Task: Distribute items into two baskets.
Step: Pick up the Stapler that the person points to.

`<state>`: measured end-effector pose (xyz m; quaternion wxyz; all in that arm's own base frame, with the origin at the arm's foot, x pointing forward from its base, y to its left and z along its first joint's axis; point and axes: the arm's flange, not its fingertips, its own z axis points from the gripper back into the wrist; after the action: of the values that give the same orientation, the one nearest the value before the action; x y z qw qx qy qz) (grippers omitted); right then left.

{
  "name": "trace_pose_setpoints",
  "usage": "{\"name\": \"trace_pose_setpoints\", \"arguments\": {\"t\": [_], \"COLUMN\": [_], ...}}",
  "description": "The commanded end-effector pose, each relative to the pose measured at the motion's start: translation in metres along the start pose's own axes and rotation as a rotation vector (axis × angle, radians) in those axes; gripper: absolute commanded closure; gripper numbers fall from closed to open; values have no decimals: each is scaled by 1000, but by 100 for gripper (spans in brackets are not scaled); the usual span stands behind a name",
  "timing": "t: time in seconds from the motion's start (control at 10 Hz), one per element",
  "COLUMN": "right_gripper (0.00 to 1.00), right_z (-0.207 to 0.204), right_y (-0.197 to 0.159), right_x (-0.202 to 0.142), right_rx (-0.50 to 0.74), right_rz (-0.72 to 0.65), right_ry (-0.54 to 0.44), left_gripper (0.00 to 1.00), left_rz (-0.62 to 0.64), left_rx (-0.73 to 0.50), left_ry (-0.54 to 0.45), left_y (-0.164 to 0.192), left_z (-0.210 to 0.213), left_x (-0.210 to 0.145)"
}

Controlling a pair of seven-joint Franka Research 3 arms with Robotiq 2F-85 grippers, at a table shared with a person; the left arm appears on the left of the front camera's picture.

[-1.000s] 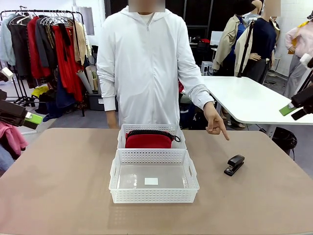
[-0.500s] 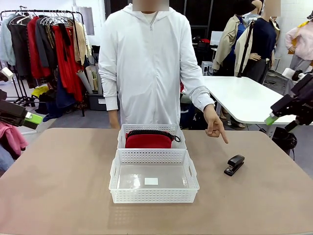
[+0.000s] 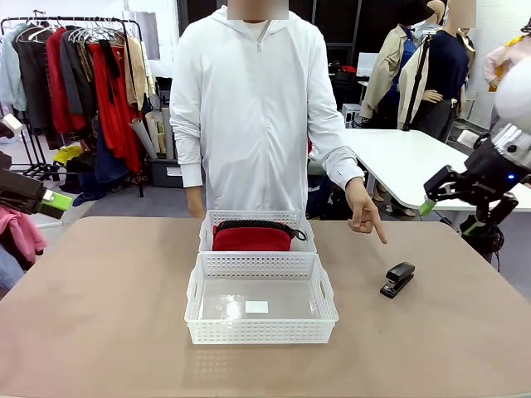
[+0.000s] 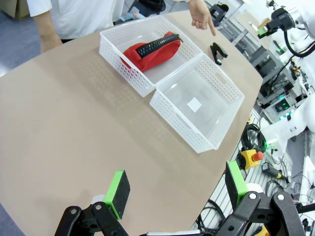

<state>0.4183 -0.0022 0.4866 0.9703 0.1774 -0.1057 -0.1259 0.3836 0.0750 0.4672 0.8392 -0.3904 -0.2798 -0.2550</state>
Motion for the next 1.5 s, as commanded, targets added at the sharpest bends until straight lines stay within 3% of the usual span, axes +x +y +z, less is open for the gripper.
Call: {"name": "trace_pose_setpoints", "arguments": {"t": [0.0, 0.2, 0.8, 1.4], "right_gripper": [0, 0, 0, 0], "right_z": [-15, -30, -72, -115], "right_y": [11, 15, 11, 6], "right_x": [3, 8, 32, 43], "right_rx": [-89, -131, -200, -262], "right_rz": [-116, -194, -385, -453], "right_ry": [-16, -48, 26, 68], "left_gripper": [0, 0, 0, 0], "left_rz": [4, 4, 4, 4], "left_rx": [-10, -10, -10, -10], "left_ry": [-9, -9, -9, -9], "left_y": [-1, -1, -1, -1], "left_z": [1, 1, 1, 1], "left_x": [0, 0, 0, 0]}}
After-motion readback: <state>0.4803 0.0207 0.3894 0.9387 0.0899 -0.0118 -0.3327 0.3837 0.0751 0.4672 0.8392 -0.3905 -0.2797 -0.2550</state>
